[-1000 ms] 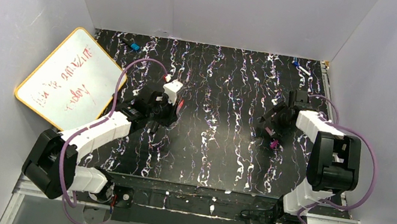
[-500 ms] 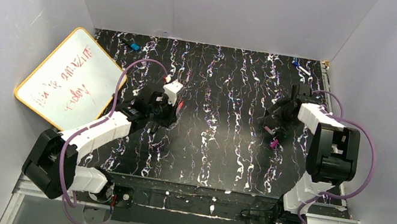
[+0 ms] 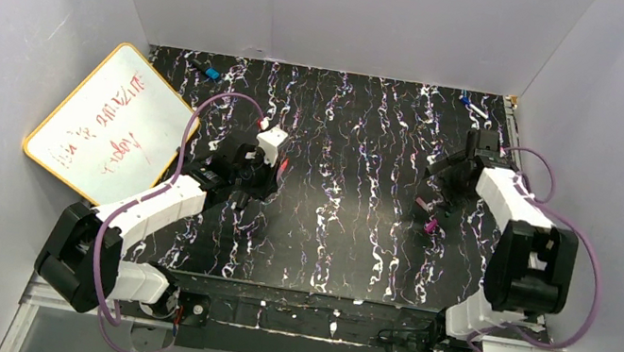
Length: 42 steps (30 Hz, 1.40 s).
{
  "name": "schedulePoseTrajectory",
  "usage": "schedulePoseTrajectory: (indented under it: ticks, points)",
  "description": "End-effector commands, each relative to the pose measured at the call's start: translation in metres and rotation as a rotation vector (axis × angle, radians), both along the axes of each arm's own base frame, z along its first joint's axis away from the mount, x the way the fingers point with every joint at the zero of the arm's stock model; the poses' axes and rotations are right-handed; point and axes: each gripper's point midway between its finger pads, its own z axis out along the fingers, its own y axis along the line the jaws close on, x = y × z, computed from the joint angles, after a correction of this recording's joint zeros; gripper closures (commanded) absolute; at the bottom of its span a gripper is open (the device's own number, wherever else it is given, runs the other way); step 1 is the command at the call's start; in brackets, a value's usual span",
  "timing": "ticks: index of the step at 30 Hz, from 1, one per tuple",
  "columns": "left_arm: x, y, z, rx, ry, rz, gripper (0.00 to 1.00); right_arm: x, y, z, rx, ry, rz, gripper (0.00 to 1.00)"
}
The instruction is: Insert the pens into the pen caps
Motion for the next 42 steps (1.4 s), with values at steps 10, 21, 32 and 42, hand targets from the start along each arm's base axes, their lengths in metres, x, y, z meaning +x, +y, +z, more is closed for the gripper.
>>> schedulePoseTrajectory:
  ticks: [10,21,32,42]
  points:
    - [-0.003,-0.002,0.008,-0.017,-0.01,-0.016,1.0,-0.045,-0.003,0.025,0.272,0.079,-0.761,0.23]
    - [-0.006,-0.002,0.015,-0.035,-0.027,-0.016,1.0,-0.028,-0.004,-0.002,0.274,0.159,-0.885,0.35]
    - [-0.007,-0.002,0.014,-0.038,-0.023,-0.013,1.0,-0.013,-0.007,-0.022,0.27,0.175,-0.9,0.5]
    - [-0.001,-0.001,0.011,-0.01,-0.024,-0.009,1.0,-0.012,-0.014,-0.041,0.265,0.227,-0.921,0.57]
